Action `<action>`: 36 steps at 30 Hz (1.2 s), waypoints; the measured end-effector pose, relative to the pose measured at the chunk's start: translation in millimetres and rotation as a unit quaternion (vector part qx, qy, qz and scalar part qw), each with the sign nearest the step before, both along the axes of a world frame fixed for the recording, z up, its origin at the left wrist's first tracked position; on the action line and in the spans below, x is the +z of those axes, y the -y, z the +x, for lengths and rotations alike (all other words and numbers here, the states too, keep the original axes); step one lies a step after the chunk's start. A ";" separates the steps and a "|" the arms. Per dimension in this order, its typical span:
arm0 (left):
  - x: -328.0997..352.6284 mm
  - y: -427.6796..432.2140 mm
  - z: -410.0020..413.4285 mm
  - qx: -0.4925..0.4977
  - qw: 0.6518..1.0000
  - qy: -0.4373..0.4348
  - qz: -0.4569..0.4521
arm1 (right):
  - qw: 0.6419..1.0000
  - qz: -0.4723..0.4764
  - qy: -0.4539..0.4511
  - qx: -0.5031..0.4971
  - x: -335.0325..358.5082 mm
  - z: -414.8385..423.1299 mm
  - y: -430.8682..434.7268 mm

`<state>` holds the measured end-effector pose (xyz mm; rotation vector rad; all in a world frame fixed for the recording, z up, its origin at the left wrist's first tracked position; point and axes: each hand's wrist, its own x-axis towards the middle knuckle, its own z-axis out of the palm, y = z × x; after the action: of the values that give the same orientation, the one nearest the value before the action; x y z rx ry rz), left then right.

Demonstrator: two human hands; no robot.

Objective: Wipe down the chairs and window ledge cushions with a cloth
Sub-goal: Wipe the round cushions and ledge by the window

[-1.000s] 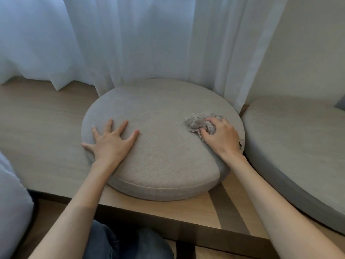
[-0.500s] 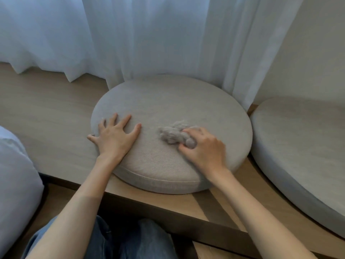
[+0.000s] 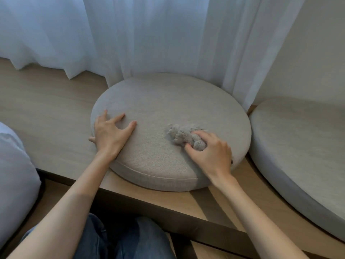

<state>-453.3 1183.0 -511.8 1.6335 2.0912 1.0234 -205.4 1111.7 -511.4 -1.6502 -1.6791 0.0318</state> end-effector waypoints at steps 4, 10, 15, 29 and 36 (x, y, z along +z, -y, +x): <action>5.1 3.8 -3.2 0.034 0.997 0.073 -0.007 | 0.995 -0.032 0.020 0.092 2.5 -53.3 6.0; 10.1 -0.8 -25.7 0.072 0.985 0.157 -0.028 | 0.982 -0.024 0.058 0.176 8.1 -101.8 -22.4; 6.9 -2.6 -40.3 0.085 0.986 0.142 -0.035 | 0.983 -0.025 0.066 0.170 8.8 -131.7 -73.3; -0.5 -31.4 -36.3 0.089 0.982 -0.139 -0.086 | 0.983 -0.019 0.075 0.164 8.9 -206.3 -222.5; -0.4 -86.9 -16.4 -0.019 0.983 -0.174 -0.061 | 0.991 -0.009 0.095 0.096 8.6 -176.5 -292.2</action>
<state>-469.7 1269.9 -512.2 1.8901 2.2736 0.6175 -381.9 1403.9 -502.8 -1.5383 -1.9832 -0.0158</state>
